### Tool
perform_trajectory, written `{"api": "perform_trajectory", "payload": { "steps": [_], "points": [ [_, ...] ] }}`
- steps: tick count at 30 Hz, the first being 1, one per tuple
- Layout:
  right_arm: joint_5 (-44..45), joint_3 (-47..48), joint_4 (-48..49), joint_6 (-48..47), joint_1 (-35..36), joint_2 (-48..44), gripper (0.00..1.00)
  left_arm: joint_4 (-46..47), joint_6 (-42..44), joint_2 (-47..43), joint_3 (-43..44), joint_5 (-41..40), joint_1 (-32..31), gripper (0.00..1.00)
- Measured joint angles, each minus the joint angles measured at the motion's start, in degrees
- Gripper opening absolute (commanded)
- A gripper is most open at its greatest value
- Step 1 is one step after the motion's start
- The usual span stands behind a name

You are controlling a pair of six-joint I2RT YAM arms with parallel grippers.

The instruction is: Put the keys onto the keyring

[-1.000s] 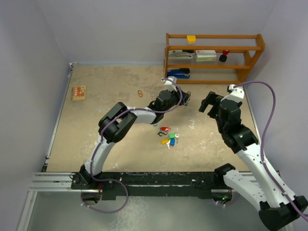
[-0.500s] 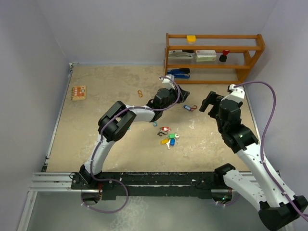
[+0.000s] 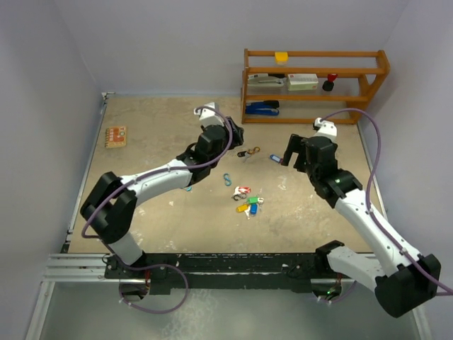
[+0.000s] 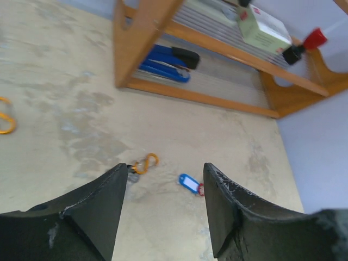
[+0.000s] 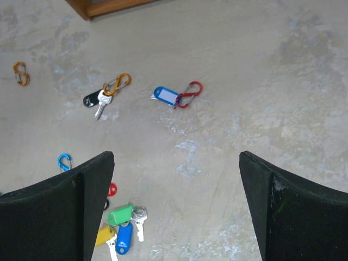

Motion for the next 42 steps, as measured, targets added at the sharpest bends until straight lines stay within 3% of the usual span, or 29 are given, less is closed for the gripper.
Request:
{"api": "perform_trajectory", "payload": {
  "steps": [5, 10, 15, 28, 42],
  "points": [
    [-4.52, 2.69, 0.46, -0.79, 0.00, 4.74, 1.00, -14.51, -0.92, -3.06, 0.81, -8.68, 0.04, 0.54],
    [-7.23, 3.06, 0.87, -0.92, 0.00, 4.98, 1.00, -30.25, -1.97, 2.49, 4.26, -13.38, -0.15, 0.54],
    [-8.31, 3.08, 0.85, -0.92, 0.00, 5.01, 1.00, -39.19, -3.28, 5.42, 5.01, -15.93, -1.88, 0.55],
    [-8.28, 3.13, 0.74, -0.83, 0.00, 5.46, 1.00, -42.21, -5.57, 11.15, 8.81, -15.76, -7.91, 0.56],
    [-8.55, 3.13, 0.35, -0.66, 0.00, 4.83, 1.00, -41.31, -6.43, 14.23, 8.96, -14.38, -8.22, 0.55]
  ]
}}
